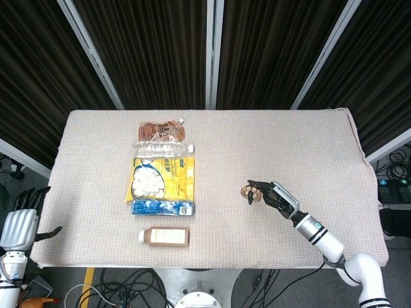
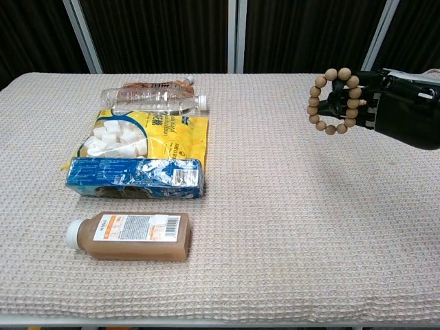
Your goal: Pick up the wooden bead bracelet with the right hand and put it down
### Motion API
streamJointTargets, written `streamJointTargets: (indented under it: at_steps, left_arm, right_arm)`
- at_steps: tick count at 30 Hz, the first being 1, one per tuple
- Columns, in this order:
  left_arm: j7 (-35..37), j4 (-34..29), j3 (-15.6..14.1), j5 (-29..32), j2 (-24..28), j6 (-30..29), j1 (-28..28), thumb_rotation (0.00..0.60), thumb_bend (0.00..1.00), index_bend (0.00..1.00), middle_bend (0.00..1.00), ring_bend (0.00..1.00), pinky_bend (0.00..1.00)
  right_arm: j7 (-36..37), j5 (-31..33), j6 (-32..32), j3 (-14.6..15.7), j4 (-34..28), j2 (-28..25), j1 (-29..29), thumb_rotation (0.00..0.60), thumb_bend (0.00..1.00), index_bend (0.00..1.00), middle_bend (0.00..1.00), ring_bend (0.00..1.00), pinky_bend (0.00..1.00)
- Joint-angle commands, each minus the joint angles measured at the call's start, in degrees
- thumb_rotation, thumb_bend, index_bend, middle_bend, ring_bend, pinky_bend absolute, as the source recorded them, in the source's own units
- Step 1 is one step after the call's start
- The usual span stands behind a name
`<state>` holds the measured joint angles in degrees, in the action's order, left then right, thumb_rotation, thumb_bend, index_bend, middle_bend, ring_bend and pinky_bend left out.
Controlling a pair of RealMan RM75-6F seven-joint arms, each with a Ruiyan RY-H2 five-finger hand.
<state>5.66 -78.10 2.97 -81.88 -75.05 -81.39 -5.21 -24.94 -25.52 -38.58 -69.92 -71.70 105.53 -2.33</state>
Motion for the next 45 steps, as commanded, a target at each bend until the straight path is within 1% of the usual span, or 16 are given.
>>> streamJointTargets:
  at_steps: [1,2,3,4,7,9,12,18,21,25,28,34,43,45]
  left_arm:
    - [0.0,0.0,0.0,0.0,0.0,0.0,0.0,0.6,0.0,0.1,0.13,0.03,0.06]
    - [0.1,-0.1,0.0,0.0,0.0,0.0,0.0,0.6,0.0,0.1,0.13,0.03,0.06]
    - [0.1,-0.1,0.0,0.0,0.1,0.0,0.0,0.6,0.0,0.1,0.13,0.03,0.06]
    - [0.2,-0.1,0.0,0.0,0.1,0.1,-0.1,0.6,0.0,0.1,0.13,0.03,0.06]
    - [0.2,-0.1,0.0,-0.1,0.1,0.2,-0.1,0.6,0.0,0.1,0.13,0.03,0.06]
    - [0.3,-0.1,-0.1,-0.1,0.2,0.2,-0.1,0.6,0.0,0.1,0.13,0.03,0.06]
    - [0.3,-0.2,-0.1,-0.1,0.2,0.3,-0.1,0.6,0.0,0.1,0.13,0.03,0.06]
    - [0.3,-0.1,-0.2,-0.1,0.2,0.4,-0.1,0.6,0.0,0.1,0.13,0.03,0.06]
    - [0.4,-0.1,-0.2,-0.1,0.1,0.4,-0.2,0.6,0.0,0.1,0.13,0.03,0.06]
    - [0.3,-0.1,-0.1,-0.2,0.1,0.3,-0.2,0.6,0.0,0.1,0.13,0.03,0.06]
    - [0.3,-0.1,-0.1,-0.2,0.1,0.2,-0.2,0.6,0.0,0.1,0.13,0.03,0.06]
    - [0.2,-0.3,-0.1,-0.1,0.2,0.2,-0.1,0.6,0.0,0.1,0.13,0.03,0.06]
    - [0.2,-0.3,0.0,0.0,0.2,0.3,-0.2,0.6,0.0,0.1,0.13,0.03,0.06]
    - [0.3,-0.2,0.0,0.0,0.2,0.3,-0.2,0.6,0.0,0.1,0.13,0.03,0.06]
  right_arm:
    - [0.7,0.7,0.1,-0.1,0.1,0.0,-0.1,0.366,0.9,0.44,0.55,0.22,0.0]
    - [1.6,1.2,0.3,-0.1,0.3,0.0,-0.2,0.363,0.8,0.43,0.55,0.22,0.0]
    - [2.6,1.6,0.4,0.0,0.4,0.0,-0.3,0.361,0.74,0.43,0.55,0.22,0.0]
    - [3.9,2.2,0.5,0.2,0.6,-0.2,-0.5,0.358,0.63,0.43,0.55,0.22,0.0]
    - [5.1,2.3,1.3,0.4,0.9,-0.5,-0.9,0.35,0.42,0.41,0.55,0.22,0.0]
    - [5.5,2.4,2.1,0.3,1.0,-0.4,-0.9,0.343,0.35,0.41,0.55,0.22,0.0]
    - [5.7,2.3,3.1,0.1,1.0,-0.3,-0.8,0.341,0.31,0.4,0.55,0.22,0.0]
    - [5.2,1.6,4.5,-0.4,0.5,-0.2,0.2,0.344,0.31,0.4,0.55,0.23,0.0]
    - [5.1,1.4,4.7,-0.5,0.1,-0.2,0.9,0.343,0.34,0.47,0.57,0.24,0.0]
    - [5.2,1.6,4.4,-1.0,0.0,0.0,1.5,0.344,0.41,0.54,0.61,0.27,0.0]
    - [5.4,1.7,4.4,-1.4,0.0,0.1,1.6,0.344,0.46,0.57,0.62,0.28,0.0]
    - [5.8,1.7,4.1,-1.9,-0.1,0.1,1.5,0.341,0.6,0.57,0.62,0.28,0.0]
    - [6.1,1.4,3.6,-2.0,-0.6,-0.2,1.3,0.355,0.71,0.58,0.63,0.29,0.0]
    - [6.1,1.4,3.4,-2.0,-0.7,-0.4,1.4,0.358,0.76,0.58,0.63,0.29,0.0]
